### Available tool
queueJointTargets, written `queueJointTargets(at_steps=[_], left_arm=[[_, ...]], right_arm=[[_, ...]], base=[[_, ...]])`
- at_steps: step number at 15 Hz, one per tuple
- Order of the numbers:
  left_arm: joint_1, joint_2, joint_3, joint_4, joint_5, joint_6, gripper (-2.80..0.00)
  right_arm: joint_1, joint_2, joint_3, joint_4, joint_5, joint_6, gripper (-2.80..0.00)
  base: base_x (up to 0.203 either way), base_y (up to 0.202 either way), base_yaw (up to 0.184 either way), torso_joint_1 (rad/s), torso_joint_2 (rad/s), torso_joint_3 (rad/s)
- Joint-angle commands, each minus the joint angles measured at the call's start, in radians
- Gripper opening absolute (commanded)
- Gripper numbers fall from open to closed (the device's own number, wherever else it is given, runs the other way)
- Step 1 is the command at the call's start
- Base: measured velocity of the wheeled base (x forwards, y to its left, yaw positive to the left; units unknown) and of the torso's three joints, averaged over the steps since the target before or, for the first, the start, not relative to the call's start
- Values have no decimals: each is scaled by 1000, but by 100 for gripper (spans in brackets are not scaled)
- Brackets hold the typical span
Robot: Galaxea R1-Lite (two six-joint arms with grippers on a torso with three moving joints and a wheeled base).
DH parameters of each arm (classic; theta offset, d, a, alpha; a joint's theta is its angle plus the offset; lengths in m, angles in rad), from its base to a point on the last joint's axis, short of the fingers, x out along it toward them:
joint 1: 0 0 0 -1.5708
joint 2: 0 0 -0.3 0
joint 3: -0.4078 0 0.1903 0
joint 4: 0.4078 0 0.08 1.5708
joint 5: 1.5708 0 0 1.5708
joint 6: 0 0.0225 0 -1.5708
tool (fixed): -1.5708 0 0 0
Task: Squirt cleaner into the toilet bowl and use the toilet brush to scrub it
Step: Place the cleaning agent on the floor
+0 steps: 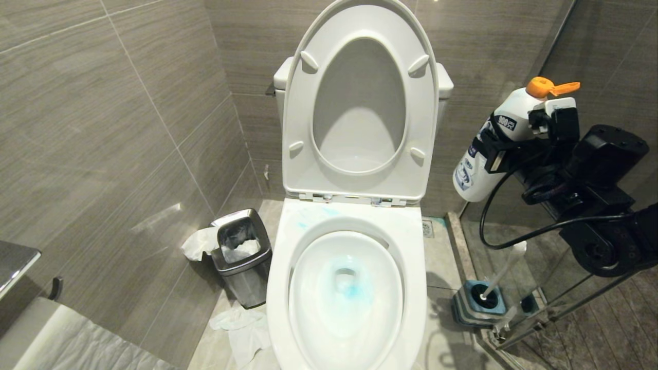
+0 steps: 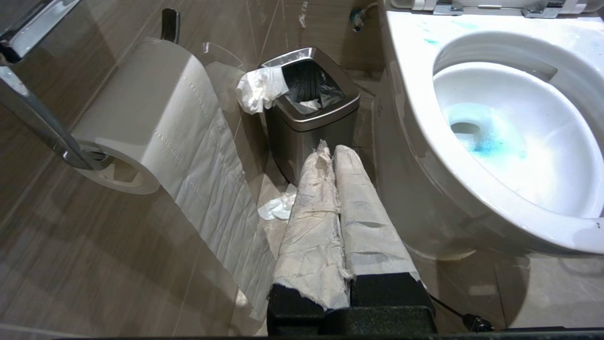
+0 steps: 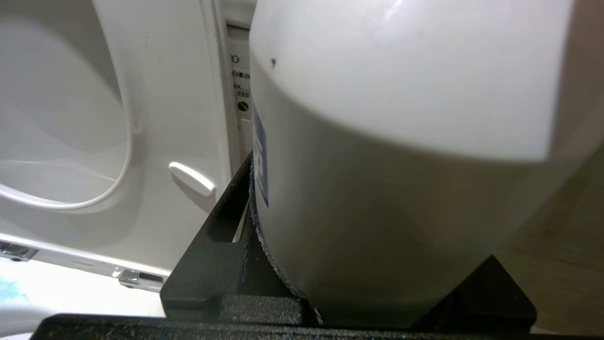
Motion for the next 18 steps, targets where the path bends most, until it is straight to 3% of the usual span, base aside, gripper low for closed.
queueJointTargets(at_steps=[1, 9, 18], left_arm=[[1, 1, 0, 0, 0, 0, -280], [-1, 1, 0, 0, 0, 0, -280], [-1, 1, 0, 0, 0, 0, -280]], right_arm=[[-1, 22, -3, -6, -1, 1, -280], [-119, 155, -102, -8, -1, 7, -280], [-117, 132, -75, -9, -8, 6, -280]], base=[[0, 0, 0, 0, 0, 0], [0, 0, 0, 0, 0, 0], [0, 0, 0, 0, 0, 0]])
